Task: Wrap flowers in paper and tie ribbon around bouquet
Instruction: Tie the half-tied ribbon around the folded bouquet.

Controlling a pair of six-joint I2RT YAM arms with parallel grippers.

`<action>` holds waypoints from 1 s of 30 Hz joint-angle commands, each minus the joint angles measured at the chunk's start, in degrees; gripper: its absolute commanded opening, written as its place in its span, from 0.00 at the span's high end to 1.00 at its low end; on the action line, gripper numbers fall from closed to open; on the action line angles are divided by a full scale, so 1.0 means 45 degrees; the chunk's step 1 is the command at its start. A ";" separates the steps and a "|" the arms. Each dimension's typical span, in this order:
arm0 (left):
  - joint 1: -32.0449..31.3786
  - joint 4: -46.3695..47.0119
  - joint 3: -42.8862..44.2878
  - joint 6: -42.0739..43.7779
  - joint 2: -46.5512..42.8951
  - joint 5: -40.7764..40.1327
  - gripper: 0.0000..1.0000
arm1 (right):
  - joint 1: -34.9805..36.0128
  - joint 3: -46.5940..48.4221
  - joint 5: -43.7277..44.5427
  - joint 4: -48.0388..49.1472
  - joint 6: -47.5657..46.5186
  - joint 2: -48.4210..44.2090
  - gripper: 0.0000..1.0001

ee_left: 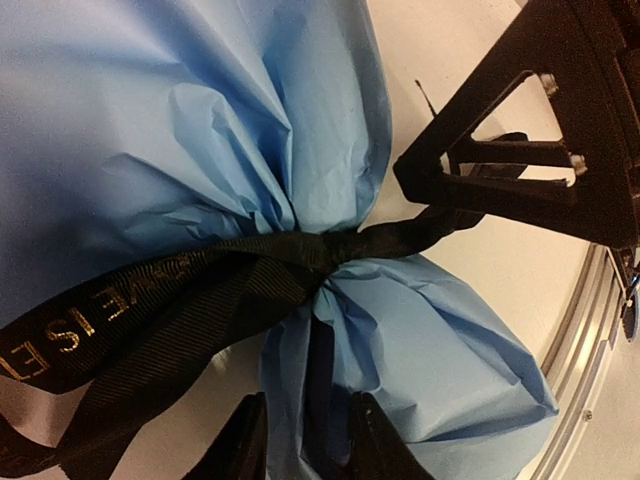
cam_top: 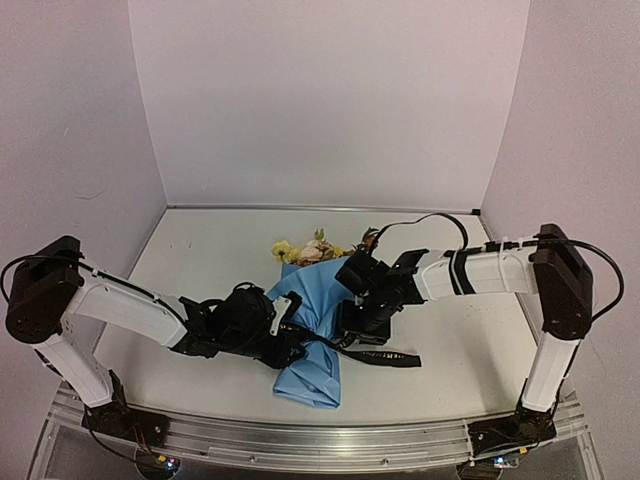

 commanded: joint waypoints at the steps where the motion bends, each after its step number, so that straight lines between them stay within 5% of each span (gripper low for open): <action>1: -0.0062 0.0261 0.0251 -0.0075 0.0095 0.0192 0.77 | 0.0053 0.0402 -0.0195 0.0397 0.0383 0.0250 0.45; 11: -0.0062 0.0110 0.0275 -0.0225 0.0227 0.0270 0.99 | 0.0062 -0.0325 -0.0238 0.0757 0.0498 -0.0186 1.00; 30: -0.0062 0.0277 -0.0917 -0.1239 -0.0446 -0.0149 1.00 | -0.0908 -0.1068 0.0253 -0.0262 -0.1277 -0.0689 1.00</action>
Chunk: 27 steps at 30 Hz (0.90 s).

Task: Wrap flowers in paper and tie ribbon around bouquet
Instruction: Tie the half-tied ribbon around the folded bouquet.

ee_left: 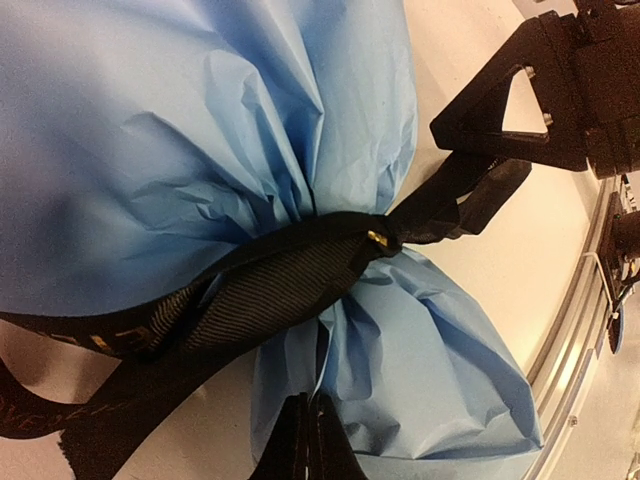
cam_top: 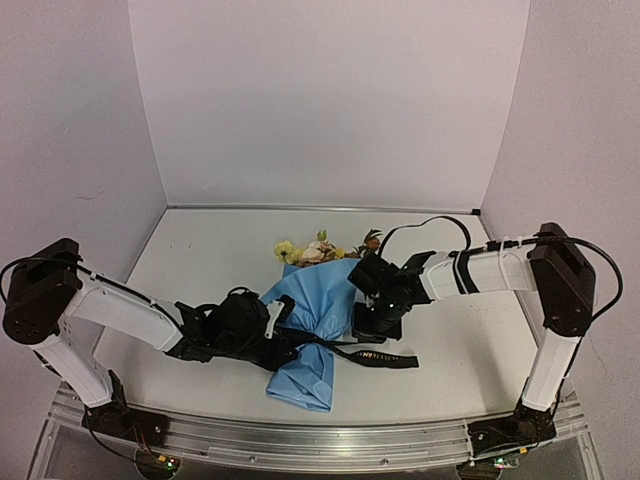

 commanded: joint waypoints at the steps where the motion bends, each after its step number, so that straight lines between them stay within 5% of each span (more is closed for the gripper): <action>1: -0.0023 -0.0304 -0.0215 -0.0191 -0.0239 -0.0252 1.00 | -0.0192 -0.0142 0.0389 -0.0623 -0.0540 -0.0606 1.00; 27: -0.0021 -0.0211 0.0009 0.0052 -0.0348 0.0024 0.99 | -0.1198 -0.0393 0.0321 -0.1300 -0.1753 -0.1152 1.00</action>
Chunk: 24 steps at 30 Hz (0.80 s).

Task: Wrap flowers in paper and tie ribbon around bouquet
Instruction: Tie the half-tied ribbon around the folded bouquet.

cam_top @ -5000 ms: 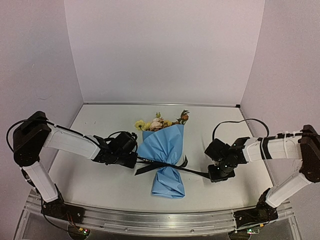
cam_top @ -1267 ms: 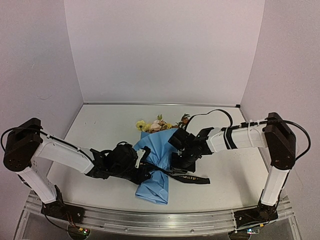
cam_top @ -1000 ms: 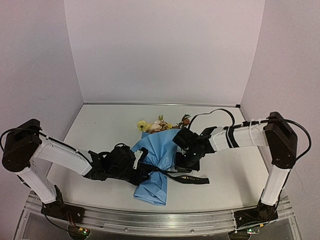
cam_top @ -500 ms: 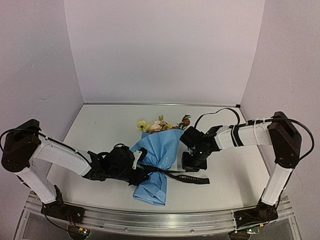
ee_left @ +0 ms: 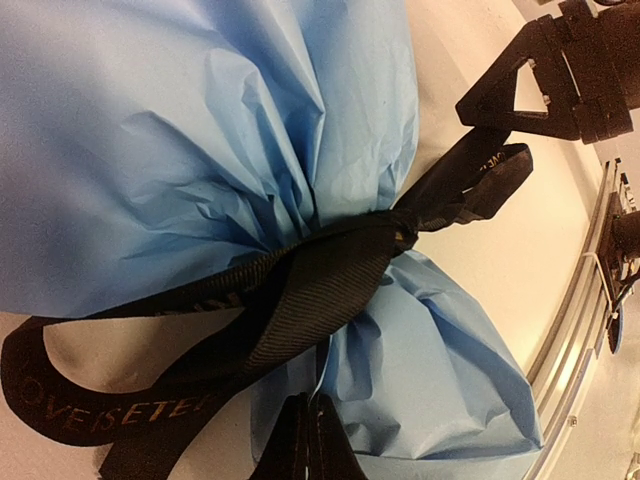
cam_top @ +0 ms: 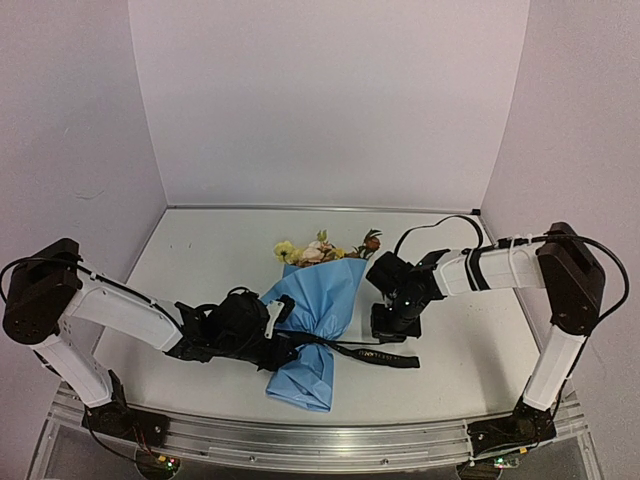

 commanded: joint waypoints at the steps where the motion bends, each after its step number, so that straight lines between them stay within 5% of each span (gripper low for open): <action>1: -0.0016 -0.0243 0.0076 0.0132 -0.0401 -0.0023 0.96 | -0.0062 0.0593 -0.0070 -0.0590 -0.0598 -0.0612 1.00; 9: -0.0022 -0.1069 0.0894 0.0240 -0.1599 -0.1480 0.37 | -0.0031 0.0938 -0.0371 -0.1018 -0.1377 -0.1694 0.49; 12: 0.0002 -0.1559 0.1209 0.0221 -0.2354 -0.2506 0.04 | -0.0038 0.0783 0.0009 -0.1269 -0.1771 -0.2375 0.35; 17: 0.0354 -0.2566 0.1743 0.0192 -0.3617 -0.4282 0.00 | -0.0039 0.0032 0.0772 -0.1600 -0.2501 -0.3915 0.03; 24: 0.2206 -0.3522 0.2435 -0.0012 -0.5163 -0.4265 0.00 | -0.0042 -0.1499 0.2172 -0.1986 -0.3320 -0.6470 0.02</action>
